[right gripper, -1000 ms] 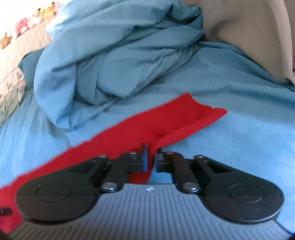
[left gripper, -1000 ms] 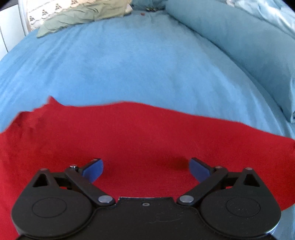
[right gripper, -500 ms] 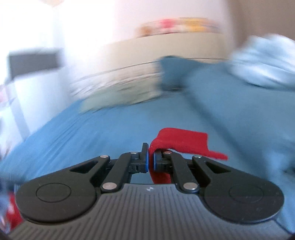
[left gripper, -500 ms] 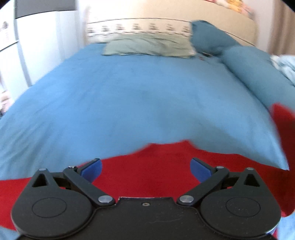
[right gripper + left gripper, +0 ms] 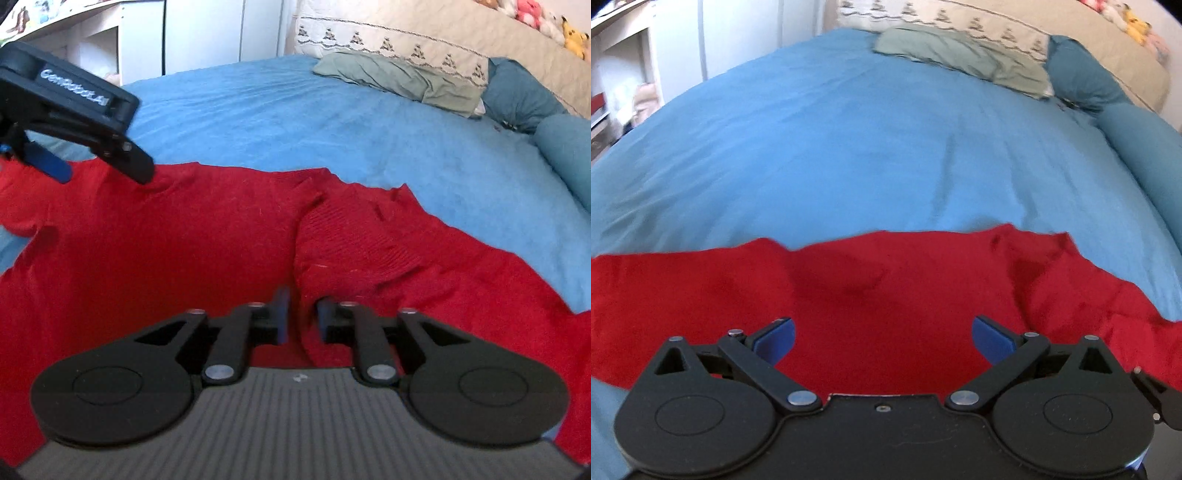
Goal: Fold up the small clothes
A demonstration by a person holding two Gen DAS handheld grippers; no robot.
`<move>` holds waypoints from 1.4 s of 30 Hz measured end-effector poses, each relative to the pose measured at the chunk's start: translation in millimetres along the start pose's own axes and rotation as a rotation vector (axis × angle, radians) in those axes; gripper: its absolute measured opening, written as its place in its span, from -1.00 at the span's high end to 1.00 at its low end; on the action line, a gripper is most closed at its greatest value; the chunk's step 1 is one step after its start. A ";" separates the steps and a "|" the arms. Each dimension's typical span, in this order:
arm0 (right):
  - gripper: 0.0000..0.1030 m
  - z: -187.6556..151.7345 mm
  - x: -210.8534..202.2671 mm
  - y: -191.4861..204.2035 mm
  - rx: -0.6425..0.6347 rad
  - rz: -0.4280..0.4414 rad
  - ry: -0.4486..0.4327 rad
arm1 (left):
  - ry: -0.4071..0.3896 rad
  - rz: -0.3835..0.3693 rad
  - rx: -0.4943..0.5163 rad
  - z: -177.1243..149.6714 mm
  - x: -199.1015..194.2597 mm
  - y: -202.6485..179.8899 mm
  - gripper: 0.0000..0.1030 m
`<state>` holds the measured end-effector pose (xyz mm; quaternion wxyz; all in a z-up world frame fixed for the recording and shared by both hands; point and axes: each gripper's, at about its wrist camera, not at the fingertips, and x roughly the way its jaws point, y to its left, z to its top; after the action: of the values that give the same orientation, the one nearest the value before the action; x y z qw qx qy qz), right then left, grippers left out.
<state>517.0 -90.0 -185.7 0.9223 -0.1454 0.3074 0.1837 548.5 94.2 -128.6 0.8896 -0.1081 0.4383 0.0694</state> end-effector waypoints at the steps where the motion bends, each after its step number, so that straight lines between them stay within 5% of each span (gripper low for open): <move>1: -0.47 -2.6 -7.3 -0.4 -0.011 -0.022 -0.005 | -0.004 -0.016 0.014 0.8 -0.8 -4.5 -1.00; 3: -0.69 -5.3 -18.0 -2.6 -0.012 -0.060 -0.011 | -0.006 -0.061 0.064 -2.1 -5.8 -16.3 -1.00; 11: -0.80 -39.0 -65.8 -63.7 0.171 -0.219 0.103 | 0.041 -0.208 0.326 -16.9 10.5 -109.4 -0.94; 15: -0.80 -65.7 -86.7 -81.4 0.251 -0.283 0.131 | 0.052 -0.198 0.391 -36.2 35.6 -139.4 -0.49; 16: -0.80 -70.1 -92.1 -84.8 0.262 -0.297 0.135 | 0.050 -0.188 0.390 -40.6 40.5 -141.0 -0.26; 21: -0.80 -85.8 -106.5 -101.0 0.329 -0.352 0.129 | -0.019 -0.141 0.269 -36.6 41.8 -121.6 0.10; 25: -0.80 -87.6 -101.4 -119.7 0.398 -0.377 0.132 | -0.065 -0.086 0.199 -31.9 32.9 -92.6 0.10; 35: -0.87 -87.8 -91.7 -143.4 0.441 -0.382 0.147 | -0.041 -0.149 0.094 -36.3 39.2 -76.4 0.10; 36: -0.88 -87.8 -90.4 -144.0 0.437 -0.384 0.150 | -0.046 -0.152 0.079 -35.1 39.1 -76.9 0.36; 37: -0.89 -87.5 -87.9 -145.0 0.432 -0.386 0.153 | -0.054 -0.144 0.067 -32.1 38.9 -77.3 0.85; 42: -0.90 -85.5 -76.8 -147.3 0.415 -0.406 0.161 | -0.154 -0.116 0.010 -13.7 12.3 -56.4 0.90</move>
<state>479.1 -273.0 -181.0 0.9228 -0.0265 0.3751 -0.0835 557.8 36.5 -139.1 0.9237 -0.1233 0.3620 0.0239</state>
